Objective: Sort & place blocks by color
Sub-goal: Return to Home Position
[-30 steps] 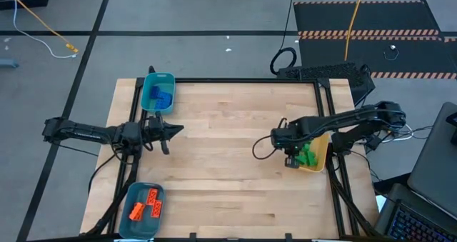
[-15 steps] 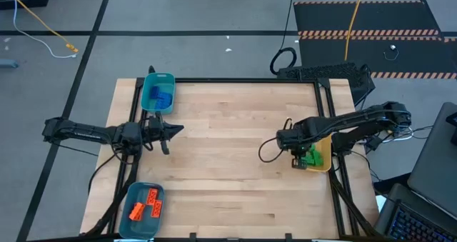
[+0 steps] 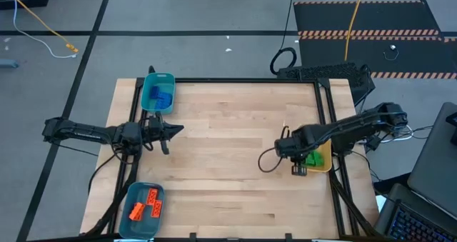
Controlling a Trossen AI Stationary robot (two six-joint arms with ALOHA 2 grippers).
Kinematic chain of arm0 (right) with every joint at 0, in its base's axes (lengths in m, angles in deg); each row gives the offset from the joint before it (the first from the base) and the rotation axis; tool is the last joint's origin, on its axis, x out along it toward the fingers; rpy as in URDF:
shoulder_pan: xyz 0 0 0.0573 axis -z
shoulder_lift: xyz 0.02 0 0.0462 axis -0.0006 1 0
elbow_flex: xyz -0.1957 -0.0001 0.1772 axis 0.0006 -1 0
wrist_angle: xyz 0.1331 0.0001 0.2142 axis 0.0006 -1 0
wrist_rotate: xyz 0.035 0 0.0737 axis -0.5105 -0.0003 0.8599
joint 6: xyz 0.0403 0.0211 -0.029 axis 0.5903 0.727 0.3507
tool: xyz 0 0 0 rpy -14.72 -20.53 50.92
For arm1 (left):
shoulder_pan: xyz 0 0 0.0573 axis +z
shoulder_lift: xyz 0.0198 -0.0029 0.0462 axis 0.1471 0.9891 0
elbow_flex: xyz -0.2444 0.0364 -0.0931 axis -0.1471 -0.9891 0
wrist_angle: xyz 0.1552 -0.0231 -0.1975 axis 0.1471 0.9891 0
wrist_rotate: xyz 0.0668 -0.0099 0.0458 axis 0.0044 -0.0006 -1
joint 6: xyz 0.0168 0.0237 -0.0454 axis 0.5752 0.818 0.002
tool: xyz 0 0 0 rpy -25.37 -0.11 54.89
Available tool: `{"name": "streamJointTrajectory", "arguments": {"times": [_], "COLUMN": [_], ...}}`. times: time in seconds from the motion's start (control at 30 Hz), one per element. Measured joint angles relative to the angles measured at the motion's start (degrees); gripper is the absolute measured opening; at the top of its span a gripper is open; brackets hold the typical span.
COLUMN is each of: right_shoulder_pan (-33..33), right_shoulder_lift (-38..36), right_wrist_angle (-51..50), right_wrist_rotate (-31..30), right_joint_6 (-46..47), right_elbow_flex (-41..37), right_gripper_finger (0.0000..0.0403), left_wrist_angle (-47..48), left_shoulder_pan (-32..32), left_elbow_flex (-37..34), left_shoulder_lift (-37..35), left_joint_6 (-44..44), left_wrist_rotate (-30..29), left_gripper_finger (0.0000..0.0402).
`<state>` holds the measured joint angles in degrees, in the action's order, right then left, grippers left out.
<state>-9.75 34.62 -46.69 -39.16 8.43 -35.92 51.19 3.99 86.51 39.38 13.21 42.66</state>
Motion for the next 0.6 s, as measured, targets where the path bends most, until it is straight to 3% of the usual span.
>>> {"name": "streamJointTrajectory", "arguments": {"times": [0.47,0.6], "right_shoulder_pan": [-1.22,-1.22], "right_shoulder_lift": [-0.67,-1.99], "right_wrist_angle": [-5.79,-6.23], "right_wrist_rotate": [-1.94,-7.40], "right_joint_6": [2.77,1.74], "right_elbow_flex": [0.02,0.77], "right_gripper_finger": [0.0000,0.0000], "left_wrist_angle": [0.02,0.01], "left_shoulder_pan": [0.00,0.00], "left_elbow_flex": [0.00,0.00], "left_shoulder_lift": [-0.01,0.00], "left_joint_6": [0.08,-0.06], "left_wrist_rotate": [0.02,0.04], "left_gripper_finger": [0.0001,0.0001]}}
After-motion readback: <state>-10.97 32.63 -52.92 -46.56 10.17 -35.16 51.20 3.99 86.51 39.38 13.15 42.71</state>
